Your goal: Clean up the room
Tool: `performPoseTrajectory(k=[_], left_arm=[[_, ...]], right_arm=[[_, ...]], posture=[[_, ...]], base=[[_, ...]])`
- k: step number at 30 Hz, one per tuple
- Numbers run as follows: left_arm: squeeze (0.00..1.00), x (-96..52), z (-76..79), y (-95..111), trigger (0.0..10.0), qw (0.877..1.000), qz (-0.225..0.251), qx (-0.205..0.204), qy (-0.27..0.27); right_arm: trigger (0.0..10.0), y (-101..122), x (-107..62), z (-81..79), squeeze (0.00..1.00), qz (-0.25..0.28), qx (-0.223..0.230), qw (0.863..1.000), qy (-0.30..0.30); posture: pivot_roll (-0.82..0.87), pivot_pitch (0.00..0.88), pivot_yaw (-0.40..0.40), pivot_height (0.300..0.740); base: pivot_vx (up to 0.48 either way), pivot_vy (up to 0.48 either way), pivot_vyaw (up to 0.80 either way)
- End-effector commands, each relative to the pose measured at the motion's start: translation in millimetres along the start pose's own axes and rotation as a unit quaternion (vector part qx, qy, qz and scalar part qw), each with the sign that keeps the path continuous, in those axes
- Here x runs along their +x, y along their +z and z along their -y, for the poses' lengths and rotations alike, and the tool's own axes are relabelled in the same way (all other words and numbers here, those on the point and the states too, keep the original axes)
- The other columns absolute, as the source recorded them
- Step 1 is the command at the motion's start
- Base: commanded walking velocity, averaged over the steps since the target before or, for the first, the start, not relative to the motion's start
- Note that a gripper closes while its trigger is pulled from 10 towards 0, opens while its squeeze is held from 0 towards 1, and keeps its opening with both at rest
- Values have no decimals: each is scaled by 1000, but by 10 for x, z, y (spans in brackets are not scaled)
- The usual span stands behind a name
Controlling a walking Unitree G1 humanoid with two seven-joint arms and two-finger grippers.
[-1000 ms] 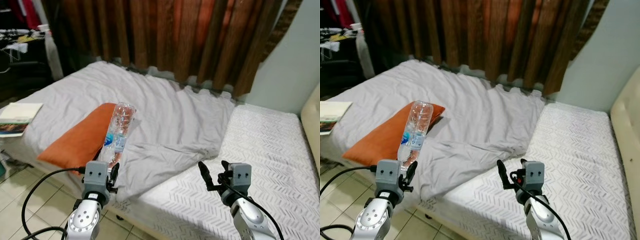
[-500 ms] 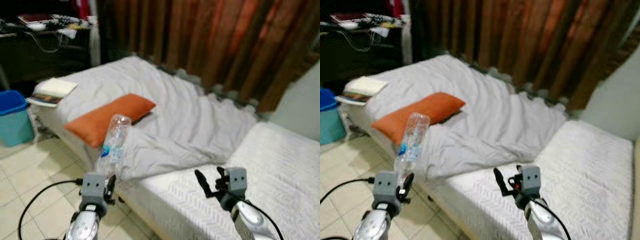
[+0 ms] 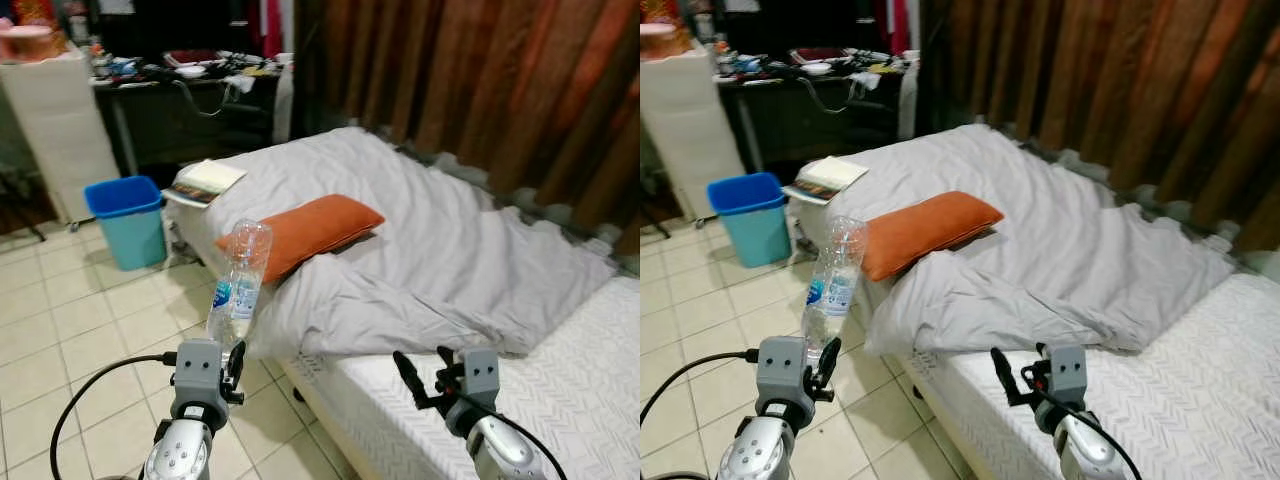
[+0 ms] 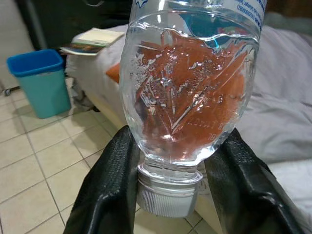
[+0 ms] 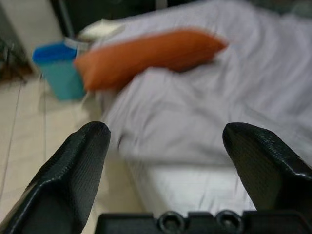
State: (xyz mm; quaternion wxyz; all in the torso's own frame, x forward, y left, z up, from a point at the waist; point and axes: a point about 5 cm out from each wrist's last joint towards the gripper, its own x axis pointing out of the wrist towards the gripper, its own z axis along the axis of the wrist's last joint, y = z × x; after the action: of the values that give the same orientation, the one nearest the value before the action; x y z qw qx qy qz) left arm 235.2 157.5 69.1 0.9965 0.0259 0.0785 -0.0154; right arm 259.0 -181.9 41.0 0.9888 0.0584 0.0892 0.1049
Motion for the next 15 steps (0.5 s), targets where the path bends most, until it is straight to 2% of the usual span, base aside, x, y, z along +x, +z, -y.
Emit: performPoseTrajectory(k=[1, 4, 8, 12, 15], left_arm=[[0, 4, -105, 174, 10000, 998, 45, 2, 32], [0, -19, -153, 191, 10000, 997, 50, 7, 57], [0, -16, -145, 209, 10000, 997, 53, 5, 57], [0, -1, -133, 220, 10000, 997, 56, 15, 58], [0, -6, -162, 207, 10000, 996, 54, 5, 67]], right_arm=[[10000, 147, 50, 85, 0, 40, 7, 999, -23], [10000, 133, 98, 70, 0, 30, 0, 999, -25], [10000, 151, 171, 18, 0, 27, -4, 1000, -4], [10000, 192, 276, -18, 20, 24, -13, 1000, 16], [10000, 194, 315, -60, 39, 19, -23, 999, 33]], posture=[[168, 0, -138, 740], [187, 0, -143, 740], [195, 0, -143, 740], [222, 0, -159, 740], [237, 0, -171, 740]], base=[[420, 0, 538], [435, 0, 179], [442, 0, 0], [442, 0, 781], [445, 0, 756]])
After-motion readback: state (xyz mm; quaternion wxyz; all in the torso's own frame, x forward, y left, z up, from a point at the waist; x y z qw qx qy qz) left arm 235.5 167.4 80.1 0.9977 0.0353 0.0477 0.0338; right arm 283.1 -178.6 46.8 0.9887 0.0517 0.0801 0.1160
